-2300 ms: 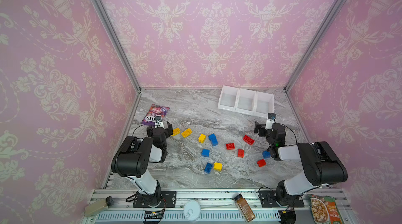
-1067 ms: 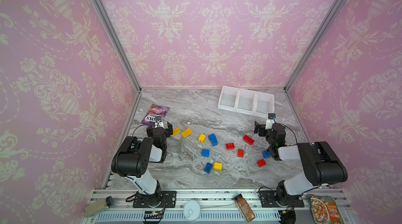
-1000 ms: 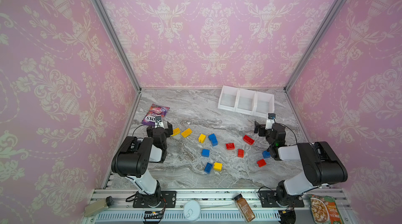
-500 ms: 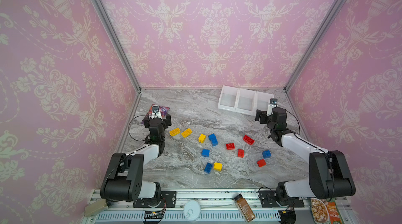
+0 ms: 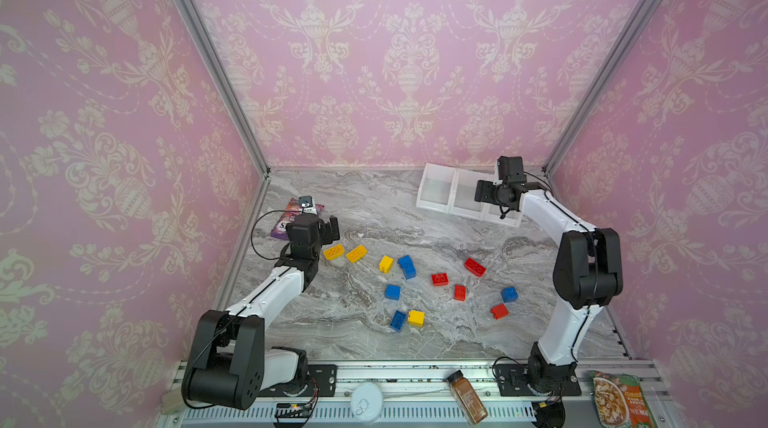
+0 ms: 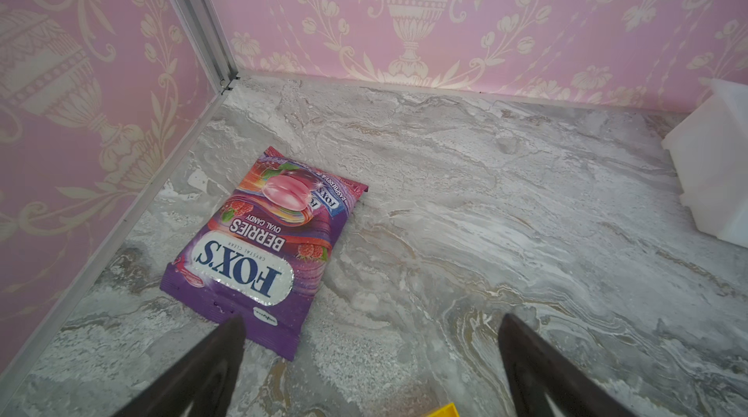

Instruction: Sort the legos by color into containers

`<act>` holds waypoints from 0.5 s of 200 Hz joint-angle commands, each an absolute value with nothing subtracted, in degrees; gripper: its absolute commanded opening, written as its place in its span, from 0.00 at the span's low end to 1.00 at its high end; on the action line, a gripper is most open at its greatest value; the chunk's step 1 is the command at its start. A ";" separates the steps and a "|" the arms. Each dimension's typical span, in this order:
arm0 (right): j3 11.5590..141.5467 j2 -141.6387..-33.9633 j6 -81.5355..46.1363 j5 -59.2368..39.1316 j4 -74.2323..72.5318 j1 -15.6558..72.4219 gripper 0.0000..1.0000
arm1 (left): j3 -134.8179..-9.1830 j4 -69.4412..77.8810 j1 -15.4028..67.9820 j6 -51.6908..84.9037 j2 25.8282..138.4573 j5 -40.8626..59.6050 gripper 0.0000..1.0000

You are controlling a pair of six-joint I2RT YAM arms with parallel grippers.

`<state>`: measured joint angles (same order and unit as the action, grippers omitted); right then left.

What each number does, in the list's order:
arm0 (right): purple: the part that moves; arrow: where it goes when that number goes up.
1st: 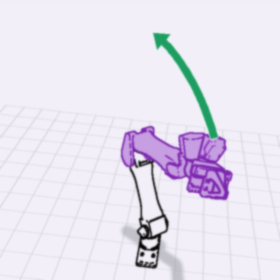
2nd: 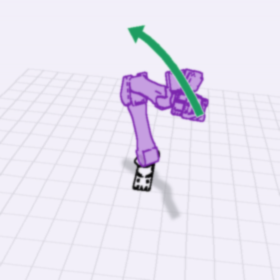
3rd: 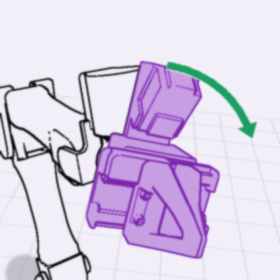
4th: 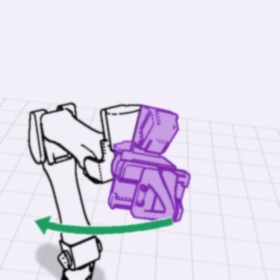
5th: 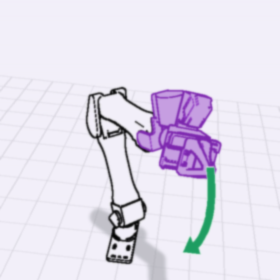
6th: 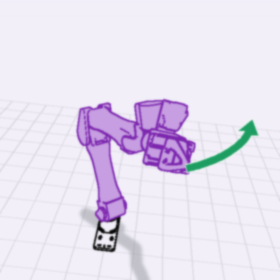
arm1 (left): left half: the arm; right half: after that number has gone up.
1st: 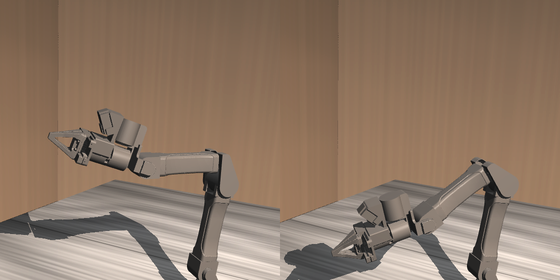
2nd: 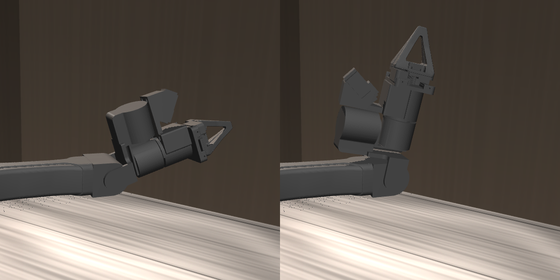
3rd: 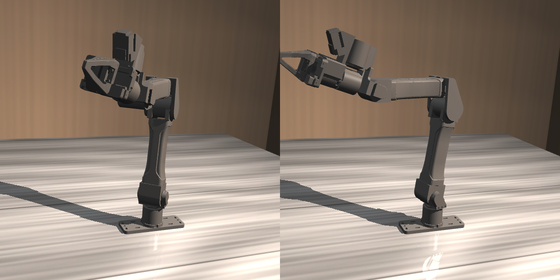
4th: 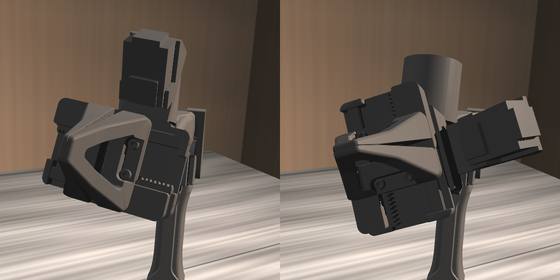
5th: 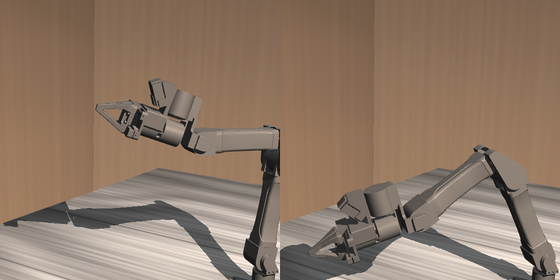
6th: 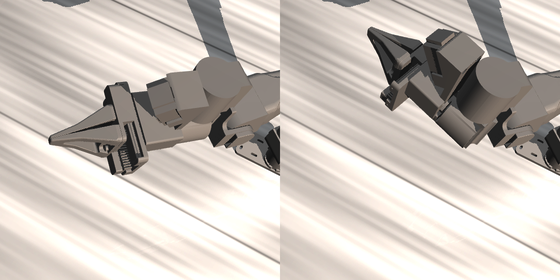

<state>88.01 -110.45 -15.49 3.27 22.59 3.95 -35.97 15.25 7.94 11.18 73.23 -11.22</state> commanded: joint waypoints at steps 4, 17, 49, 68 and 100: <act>93.89 -115.09 -18.79 2.75 31.52 4.05 0.78 | -37.00 11.64 9.00 16.68 70.94 -6.15 0.99; 95.28 -116.77 -19.24 3.38 32.04 4.04 0.75 | -36.83 11.44 9.19 17.68 70.64 -4.43 0.99; 97.00 -119.95 -19.42 4.76 32.00 4.11 0.69 | -36.62 11.68 9.27 19.66 70.57 -0.44 0.99; 97.50 -121.16 -19.17 4.96 31.64 4.04 0.62 | -36.41 11.75 9.32 20.29 70.53 0.58 0.99; 98.01 -121.70 -18.68 6.44 30.75 4.05 0.48 | -36.06 11.50 9.40 20.32 69.98 1.00 0.99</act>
